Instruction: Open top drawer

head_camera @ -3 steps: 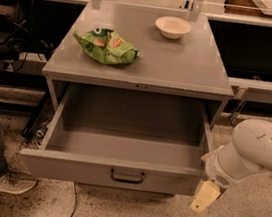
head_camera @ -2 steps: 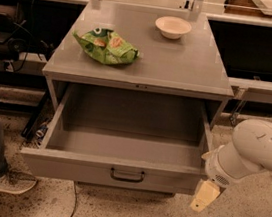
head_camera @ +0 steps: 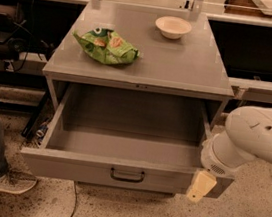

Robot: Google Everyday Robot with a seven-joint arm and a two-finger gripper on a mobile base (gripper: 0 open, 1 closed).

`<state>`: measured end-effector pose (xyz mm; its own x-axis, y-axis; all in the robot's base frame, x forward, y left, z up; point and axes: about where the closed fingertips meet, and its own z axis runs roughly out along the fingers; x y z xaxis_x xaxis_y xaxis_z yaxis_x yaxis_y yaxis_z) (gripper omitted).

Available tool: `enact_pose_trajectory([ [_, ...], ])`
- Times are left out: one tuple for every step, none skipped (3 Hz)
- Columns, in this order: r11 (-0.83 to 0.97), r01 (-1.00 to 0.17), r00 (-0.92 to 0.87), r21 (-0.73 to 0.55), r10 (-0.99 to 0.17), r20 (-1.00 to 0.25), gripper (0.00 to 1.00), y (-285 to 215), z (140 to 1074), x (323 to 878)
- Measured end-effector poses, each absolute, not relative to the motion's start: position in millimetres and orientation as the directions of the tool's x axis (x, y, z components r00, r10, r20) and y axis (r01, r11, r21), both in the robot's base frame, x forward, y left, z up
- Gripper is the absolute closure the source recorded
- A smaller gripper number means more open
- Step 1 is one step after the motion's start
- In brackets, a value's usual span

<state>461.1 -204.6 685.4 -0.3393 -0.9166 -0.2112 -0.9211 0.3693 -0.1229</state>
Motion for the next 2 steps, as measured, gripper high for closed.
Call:
enact_pose_trajectory([
  [0.364, -0.918, -0.334, -0.155, -0.923, -0.189, 0.00, -200.2, 703.4, 470.6],
  [0.406, -0.893, -0.379, -0.193, -0.911, -0.163, 0.00, -221.8, 733.3, 483.9],
])
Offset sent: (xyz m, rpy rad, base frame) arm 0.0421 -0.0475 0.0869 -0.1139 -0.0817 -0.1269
